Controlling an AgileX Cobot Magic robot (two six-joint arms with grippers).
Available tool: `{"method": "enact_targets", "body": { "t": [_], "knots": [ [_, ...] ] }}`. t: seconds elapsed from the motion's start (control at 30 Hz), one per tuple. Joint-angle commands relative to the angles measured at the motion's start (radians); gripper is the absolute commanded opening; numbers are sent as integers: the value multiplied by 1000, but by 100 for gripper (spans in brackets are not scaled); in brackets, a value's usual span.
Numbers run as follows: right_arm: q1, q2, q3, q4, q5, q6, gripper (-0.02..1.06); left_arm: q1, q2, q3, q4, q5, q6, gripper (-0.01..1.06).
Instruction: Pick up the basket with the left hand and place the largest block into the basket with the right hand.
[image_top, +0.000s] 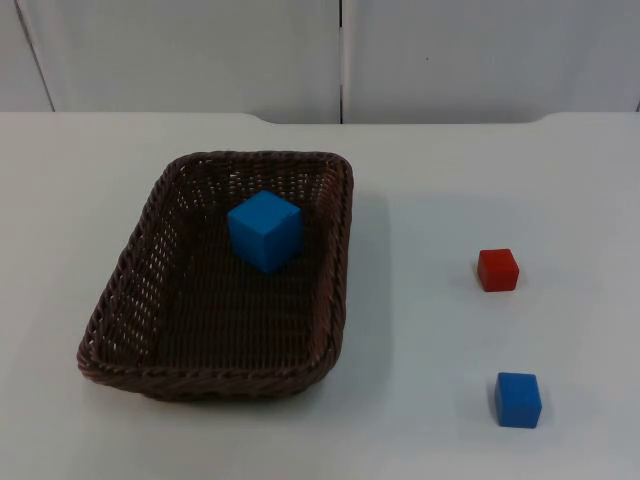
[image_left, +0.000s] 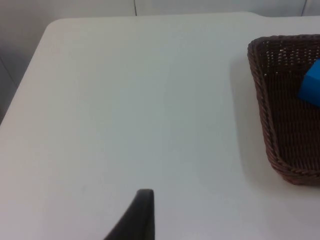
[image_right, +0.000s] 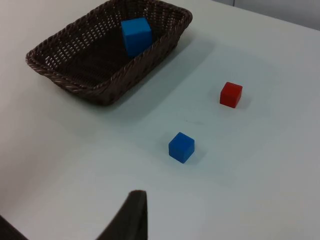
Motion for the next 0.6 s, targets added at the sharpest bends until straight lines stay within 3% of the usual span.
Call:
{"method": "enact_targets", "body": {
  "t": [0.0, 0.57],
  "knots": [
    [-4, -4, 1, -1, -12, -1, 105, -5, -3, 5, -10, 2, 3, 105],
    [-4, -4, 1, 1, -12, -1, 105, -5, -3, 5, -10, 2, 3, 105]
  ]
}}
